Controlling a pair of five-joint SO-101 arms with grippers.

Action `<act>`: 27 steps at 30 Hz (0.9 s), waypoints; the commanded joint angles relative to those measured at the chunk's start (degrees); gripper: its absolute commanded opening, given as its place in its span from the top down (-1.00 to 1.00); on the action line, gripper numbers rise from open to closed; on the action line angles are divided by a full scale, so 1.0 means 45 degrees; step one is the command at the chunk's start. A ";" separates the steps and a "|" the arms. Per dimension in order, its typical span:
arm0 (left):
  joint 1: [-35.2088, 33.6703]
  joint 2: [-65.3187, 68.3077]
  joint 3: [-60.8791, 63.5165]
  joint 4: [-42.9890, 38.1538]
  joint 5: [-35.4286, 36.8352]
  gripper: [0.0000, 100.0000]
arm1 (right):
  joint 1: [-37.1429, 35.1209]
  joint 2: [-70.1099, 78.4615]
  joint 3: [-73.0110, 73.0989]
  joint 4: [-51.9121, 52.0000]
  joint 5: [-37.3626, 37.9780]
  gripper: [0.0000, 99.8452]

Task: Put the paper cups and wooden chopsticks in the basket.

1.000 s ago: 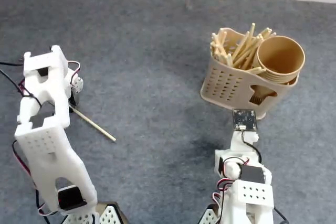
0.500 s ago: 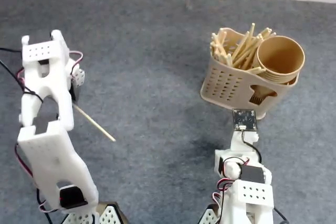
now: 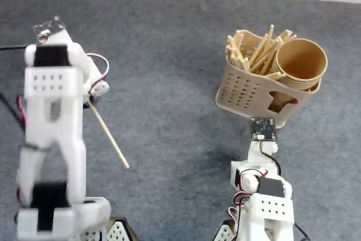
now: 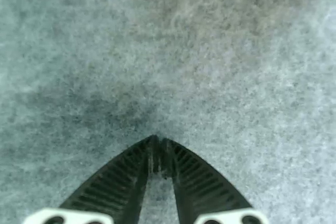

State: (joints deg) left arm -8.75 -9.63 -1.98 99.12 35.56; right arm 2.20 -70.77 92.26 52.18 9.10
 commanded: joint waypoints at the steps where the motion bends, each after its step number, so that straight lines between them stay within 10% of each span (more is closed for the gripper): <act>1: 0.0518 -0.2882 0.1045 -0.2403 -0.0234 0.99 | 0.0186 0.0010 0.0010 -0.0283 0.0156 0.92; 9: 0.0869 -0.3858 0.2608 -0.7170 -0.0137 0.99 | 0.0186 0.0010 0.0029 -0.0283 0.0156 0.92; 19: 0.2549 -0.3897 0.2491 -0.8498 0.4317 0.99 | 0.0186 0.0010 0.0029 -0.0283 0.0156 0.92; 27: 0.4171 -0.3976 0.2491 -1.1272 0.4864 0.99 | 0.0186 0.0010 0.0029 -0.0283 0.0156 0.92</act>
State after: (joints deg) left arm 6.29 -25.45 10.07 55.69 56.92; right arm 2.20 -70.77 92.26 52.18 9.10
